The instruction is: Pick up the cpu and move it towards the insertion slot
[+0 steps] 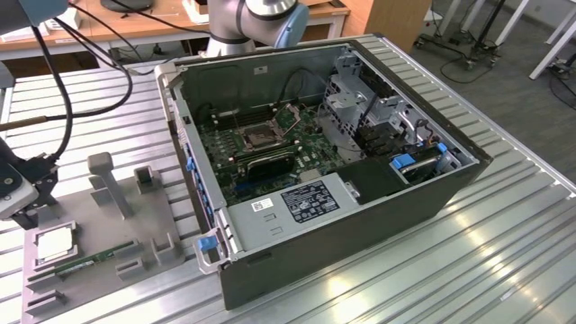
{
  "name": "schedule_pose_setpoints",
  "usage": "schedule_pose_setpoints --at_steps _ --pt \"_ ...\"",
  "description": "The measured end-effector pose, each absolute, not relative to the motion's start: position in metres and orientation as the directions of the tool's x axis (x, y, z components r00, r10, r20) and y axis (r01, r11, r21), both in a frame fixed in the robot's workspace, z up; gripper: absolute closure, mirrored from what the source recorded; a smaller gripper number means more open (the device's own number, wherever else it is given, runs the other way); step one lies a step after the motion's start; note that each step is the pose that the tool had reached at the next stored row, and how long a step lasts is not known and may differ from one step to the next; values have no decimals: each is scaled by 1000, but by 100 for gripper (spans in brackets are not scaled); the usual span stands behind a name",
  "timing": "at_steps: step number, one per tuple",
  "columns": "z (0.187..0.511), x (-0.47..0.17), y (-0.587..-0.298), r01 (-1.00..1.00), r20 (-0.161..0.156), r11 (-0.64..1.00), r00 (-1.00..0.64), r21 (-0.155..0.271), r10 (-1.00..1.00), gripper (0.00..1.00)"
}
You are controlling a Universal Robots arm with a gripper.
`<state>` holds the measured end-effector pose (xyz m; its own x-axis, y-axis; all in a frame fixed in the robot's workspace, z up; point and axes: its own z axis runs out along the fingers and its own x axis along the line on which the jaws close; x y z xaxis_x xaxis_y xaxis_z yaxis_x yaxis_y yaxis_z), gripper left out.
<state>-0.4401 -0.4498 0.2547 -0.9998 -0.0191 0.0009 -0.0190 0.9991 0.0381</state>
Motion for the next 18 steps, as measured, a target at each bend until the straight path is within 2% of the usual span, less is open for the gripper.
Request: schedule_pose_setpoints --at_steps 18 --pt "241 -438 -455 -19 1 999 -1000 38 -19 89"
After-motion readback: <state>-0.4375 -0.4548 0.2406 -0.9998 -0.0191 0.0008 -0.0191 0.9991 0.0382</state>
